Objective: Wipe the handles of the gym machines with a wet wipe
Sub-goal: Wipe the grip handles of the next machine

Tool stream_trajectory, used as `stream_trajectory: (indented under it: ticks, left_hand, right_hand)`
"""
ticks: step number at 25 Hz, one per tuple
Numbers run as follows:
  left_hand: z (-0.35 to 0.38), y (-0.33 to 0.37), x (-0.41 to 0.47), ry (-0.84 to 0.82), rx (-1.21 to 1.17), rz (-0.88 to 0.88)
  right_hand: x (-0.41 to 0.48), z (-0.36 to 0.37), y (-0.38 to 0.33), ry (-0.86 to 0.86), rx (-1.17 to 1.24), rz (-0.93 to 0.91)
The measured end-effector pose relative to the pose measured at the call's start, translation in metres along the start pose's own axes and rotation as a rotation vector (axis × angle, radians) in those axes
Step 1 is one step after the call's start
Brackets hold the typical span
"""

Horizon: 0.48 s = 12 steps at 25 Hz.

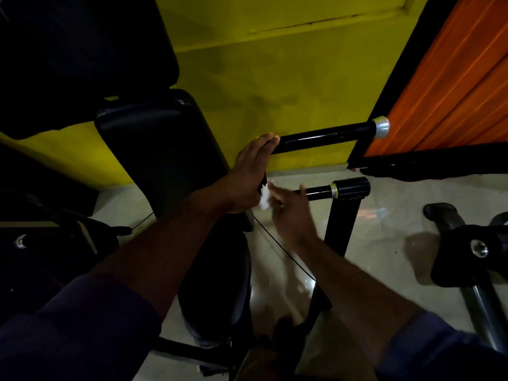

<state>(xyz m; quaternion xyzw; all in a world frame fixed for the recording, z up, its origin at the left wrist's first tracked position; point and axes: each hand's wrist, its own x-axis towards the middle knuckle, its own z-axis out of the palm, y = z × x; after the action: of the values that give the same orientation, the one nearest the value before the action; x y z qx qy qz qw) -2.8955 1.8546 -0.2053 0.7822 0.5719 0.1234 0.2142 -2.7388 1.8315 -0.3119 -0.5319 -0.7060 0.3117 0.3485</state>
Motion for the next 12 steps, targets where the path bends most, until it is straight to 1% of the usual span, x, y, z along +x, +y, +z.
stream_trajectory:
  ticks: [2, 3, 4, 5, 7, 8, 9, 10, 12]
  left_hand:
    - [0.000, 0.001, 0.000, -0.007, -0.003, -0.004]
    - [0.001, 0.001, 0.001, -0.005, 0.003, -0.019]
    - [0.002, 0.001, 0.001, -0.002, 0.013, -0.030]
    - [0.004, 0.001, 0.002, 0.008, 0.020, -0.039]
    - [0.006, 0.002, 0.001, 0.028, 0.026, -0.027]
    - [0.006, 0.003, 0.000, 0.036, 0.022, -0.013]
    - [0.007, 0.004, -0.001, 0.047, 0.015, -0.005]
    - [0.008, 0.003, -0.001, 0.057, 0.014, -0.008]
    - [0.013, 0.001, 0.001, 0.088, 0.024, -0.018]
  right_hand:
    - [0.001, 0.005, 0.007, -0.127, -0.208, -0.202]
    - [0.006, -0.005, 0.022, -0.186, -0.338, -0.319]
    - [0.012, -0.025, 0.039, -0.205, -0.441, -0.400]
    - [0.017, -0.046, 0.058, -0.201, -0.513, -0.413]
    - [0.026, -0.090, 0.080, -0.133, -0.593, -0.258]
    - [0.026, -0.099, 0.076, -0.079, -0.640, -0.198]
    - [0.027, -0.092, 0.063, -0.049, -0.666, -0.174]
    - [0.028, -0.074, 0.043, -0.074, -0.640, -0.179]
    - [0.026, -0.035, 0.002, -0.202, -0.525, -0.253]
